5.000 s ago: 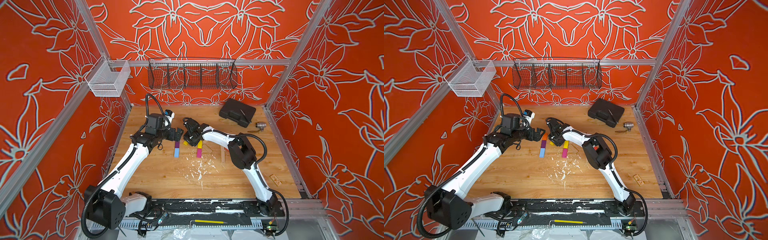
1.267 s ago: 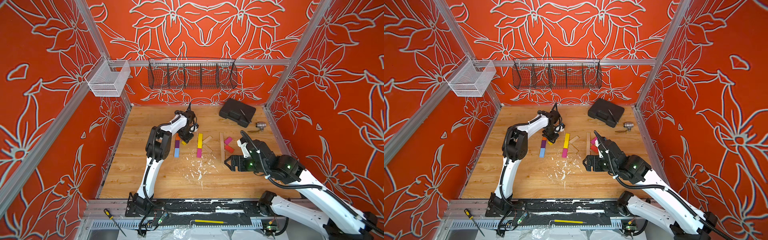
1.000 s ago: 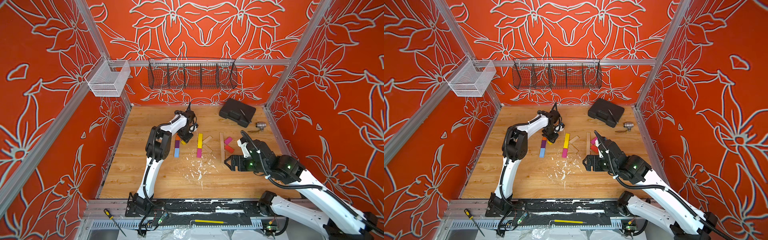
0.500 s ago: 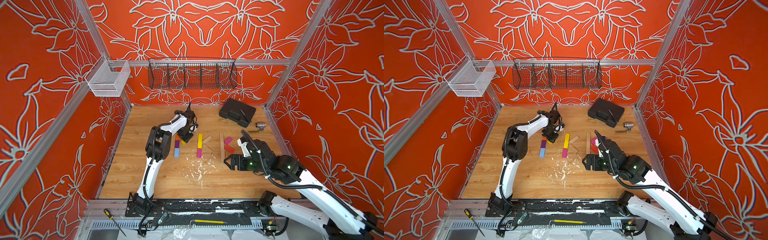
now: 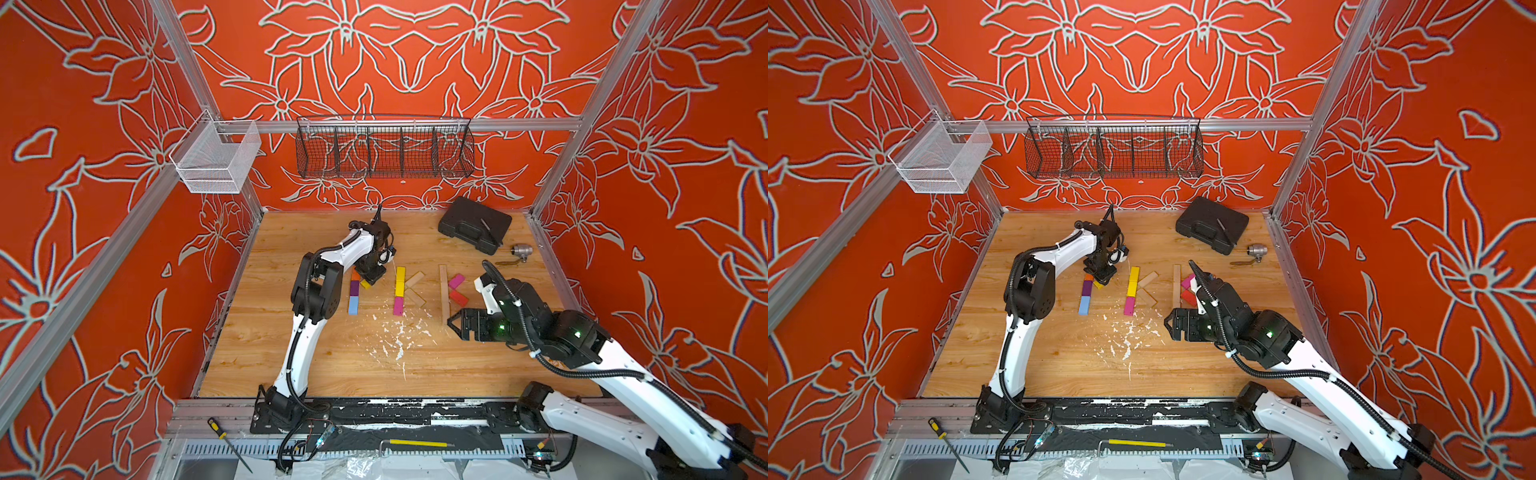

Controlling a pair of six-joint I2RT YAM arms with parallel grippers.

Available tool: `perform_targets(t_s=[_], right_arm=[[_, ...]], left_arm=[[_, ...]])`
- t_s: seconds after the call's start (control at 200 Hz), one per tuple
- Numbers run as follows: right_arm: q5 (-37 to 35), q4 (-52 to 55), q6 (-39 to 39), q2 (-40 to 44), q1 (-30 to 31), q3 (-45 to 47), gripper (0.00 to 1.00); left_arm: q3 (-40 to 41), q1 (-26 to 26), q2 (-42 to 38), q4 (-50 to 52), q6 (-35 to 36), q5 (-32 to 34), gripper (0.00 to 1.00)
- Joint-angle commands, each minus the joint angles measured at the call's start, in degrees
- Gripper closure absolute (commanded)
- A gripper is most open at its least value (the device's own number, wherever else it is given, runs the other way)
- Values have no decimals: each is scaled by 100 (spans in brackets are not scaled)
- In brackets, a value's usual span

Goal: Assemble the letter k with building blocks
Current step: Assemble the building block at the center of the board.

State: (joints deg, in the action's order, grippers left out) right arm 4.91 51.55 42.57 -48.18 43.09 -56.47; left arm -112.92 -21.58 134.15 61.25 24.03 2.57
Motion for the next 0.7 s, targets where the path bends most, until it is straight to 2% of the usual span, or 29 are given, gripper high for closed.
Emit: perform_targets(t_s=[0.0,0.696], right_arm=[[-12,-73,118,72,-14,83,4],[-25,-74,137,40,-13,92,4]], left_arm=[[18,31,-152,128,39,51,63],[42,33,-134,115,30,102,62]])
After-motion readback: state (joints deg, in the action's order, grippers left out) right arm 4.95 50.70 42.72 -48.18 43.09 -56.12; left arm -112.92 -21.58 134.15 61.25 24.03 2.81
